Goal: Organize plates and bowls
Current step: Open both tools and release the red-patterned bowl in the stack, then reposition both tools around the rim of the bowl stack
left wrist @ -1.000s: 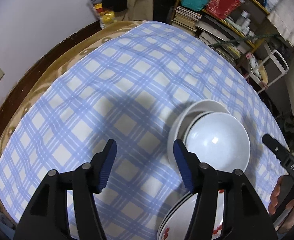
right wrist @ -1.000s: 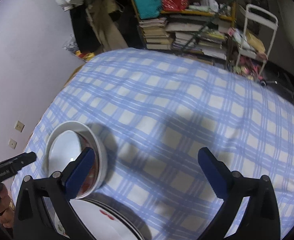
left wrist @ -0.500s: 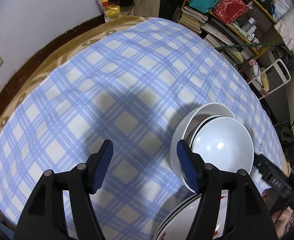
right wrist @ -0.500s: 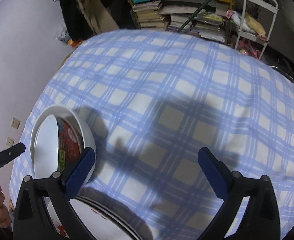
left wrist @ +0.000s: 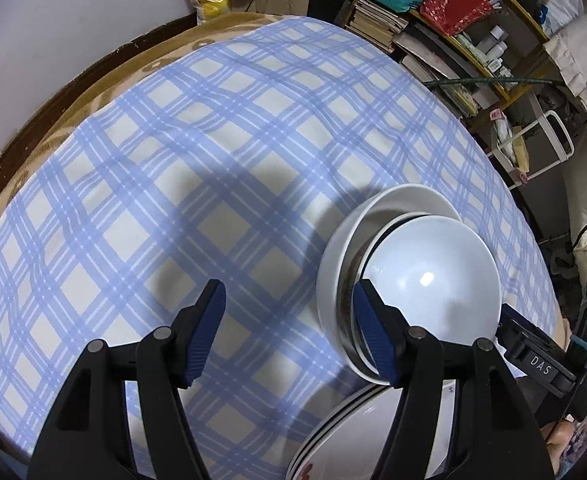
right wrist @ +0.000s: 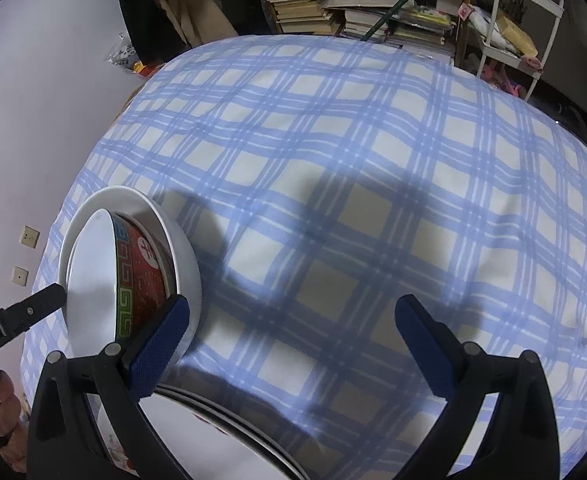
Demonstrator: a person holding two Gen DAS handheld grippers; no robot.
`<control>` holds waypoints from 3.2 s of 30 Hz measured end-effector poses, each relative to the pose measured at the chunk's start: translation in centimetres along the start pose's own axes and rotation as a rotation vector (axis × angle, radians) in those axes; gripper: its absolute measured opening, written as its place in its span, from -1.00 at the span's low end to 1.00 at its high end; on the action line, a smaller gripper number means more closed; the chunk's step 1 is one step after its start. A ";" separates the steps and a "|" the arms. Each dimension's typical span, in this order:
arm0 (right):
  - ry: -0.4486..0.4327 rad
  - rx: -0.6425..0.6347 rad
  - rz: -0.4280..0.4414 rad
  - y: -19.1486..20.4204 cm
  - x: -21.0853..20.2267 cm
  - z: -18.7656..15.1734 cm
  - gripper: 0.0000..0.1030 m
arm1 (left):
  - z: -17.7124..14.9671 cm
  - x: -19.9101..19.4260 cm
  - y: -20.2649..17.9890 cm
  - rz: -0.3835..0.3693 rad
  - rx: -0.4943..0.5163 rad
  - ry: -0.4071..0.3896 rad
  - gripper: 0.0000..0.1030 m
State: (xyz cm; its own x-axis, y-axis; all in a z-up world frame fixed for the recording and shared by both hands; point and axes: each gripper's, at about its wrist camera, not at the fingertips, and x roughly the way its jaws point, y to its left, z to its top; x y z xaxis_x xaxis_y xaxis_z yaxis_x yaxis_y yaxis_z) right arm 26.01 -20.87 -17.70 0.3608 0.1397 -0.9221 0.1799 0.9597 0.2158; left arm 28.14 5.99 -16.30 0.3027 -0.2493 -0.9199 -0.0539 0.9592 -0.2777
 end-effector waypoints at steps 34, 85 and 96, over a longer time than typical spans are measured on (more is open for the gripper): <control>0.057 -0.009 0.019 0.7 0.3 0.5 1.00 | 0.1 0.0 0.7 0.042 -0.026 -0.015 0.28; 0.057 -0.084 -0.028 3.2 -1.0 0.5 0.65 | 0.5 -0.7 0.9 0.072 0.010 -0.026 -0.15; 0.071 -0.101 -0.047 3.7 -0.2 0.8 0.67 | 0.8 -0.7 1.3 0.006 -0.033 -0.032 -0.15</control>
State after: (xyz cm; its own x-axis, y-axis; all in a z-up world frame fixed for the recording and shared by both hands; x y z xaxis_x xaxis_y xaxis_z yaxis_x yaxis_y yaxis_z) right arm 27.35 -17.58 -16.49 0.2876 0.1072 -0.9517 0.1004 0.9849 0.1413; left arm 28.62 7.53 -15.79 0.3327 -0.2390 -0.9122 -0.0870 0.9555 -0.2820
